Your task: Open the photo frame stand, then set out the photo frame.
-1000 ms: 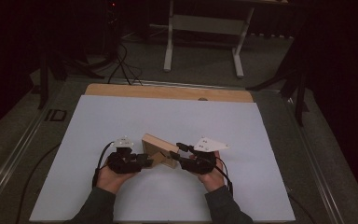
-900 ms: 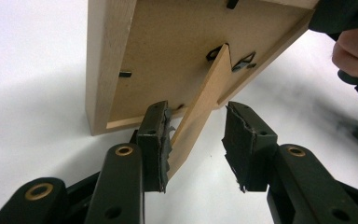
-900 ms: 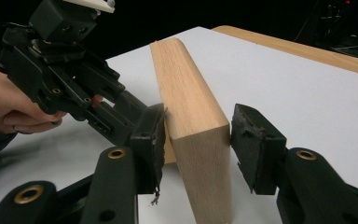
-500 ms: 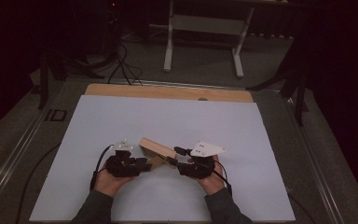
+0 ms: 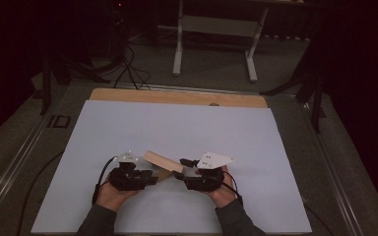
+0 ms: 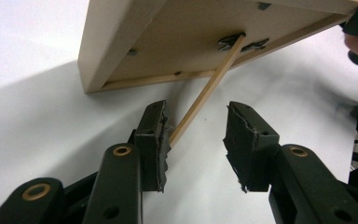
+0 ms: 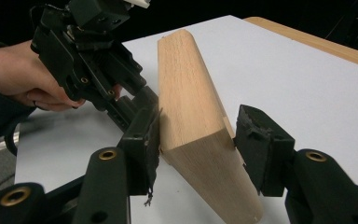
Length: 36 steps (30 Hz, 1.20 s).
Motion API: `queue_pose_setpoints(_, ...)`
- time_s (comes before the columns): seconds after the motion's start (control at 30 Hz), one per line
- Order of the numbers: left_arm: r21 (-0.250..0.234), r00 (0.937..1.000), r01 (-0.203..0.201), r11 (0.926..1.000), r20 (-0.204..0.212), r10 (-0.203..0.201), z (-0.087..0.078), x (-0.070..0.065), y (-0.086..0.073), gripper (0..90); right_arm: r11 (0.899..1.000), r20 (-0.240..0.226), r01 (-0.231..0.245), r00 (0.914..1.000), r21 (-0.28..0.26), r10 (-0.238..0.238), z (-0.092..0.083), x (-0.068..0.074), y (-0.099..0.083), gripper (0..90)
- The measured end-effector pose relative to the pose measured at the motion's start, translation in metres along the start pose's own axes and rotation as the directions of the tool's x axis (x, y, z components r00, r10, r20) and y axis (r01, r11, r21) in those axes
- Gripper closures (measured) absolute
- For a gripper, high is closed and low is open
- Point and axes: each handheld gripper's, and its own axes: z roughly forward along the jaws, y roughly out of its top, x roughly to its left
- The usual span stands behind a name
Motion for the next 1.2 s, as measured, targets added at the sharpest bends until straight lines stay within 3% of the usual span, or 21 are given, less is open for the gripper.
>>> queue_pose_setpoints(0.33,0.003,0.9997,-0.004,1.0000,-0.024,0.004,-0.005,0.003,-0.004,58.5,0.999,0.007,0.030,0.9995,0.014,-0.030,0.000,0.002,0.001,47.0)
queue_pose_setpoints(0.77,-0.063,0.9982,-0.015,0.9979,-0.060,0.011,-0.018,0.005,-0.003,57.9,0.999,0.016,0.036,0.9992,-0.011,-0.035,-0.005,0.002,0.006,45.1)
queue_pose_setpoints(0.93,-0.095,0.9946,-0.042,0.9946,-0.098,0.033,-0.023,0.003,-0.003,57.9,0.999,0.027,0.025,0.9993,-0.027,-0.025,-0.008,0.001,0.008,45.1)
queue_pose_setpoints(1.2,-0.127,0.9924,-0.066,0.9897,-0.111,0.052,-0.026,0.002,-0.003,57.8,0.996,0.059,-0.018,0.9980,-0.084,0.023,-0.019,-0.007,0.010,45.2)
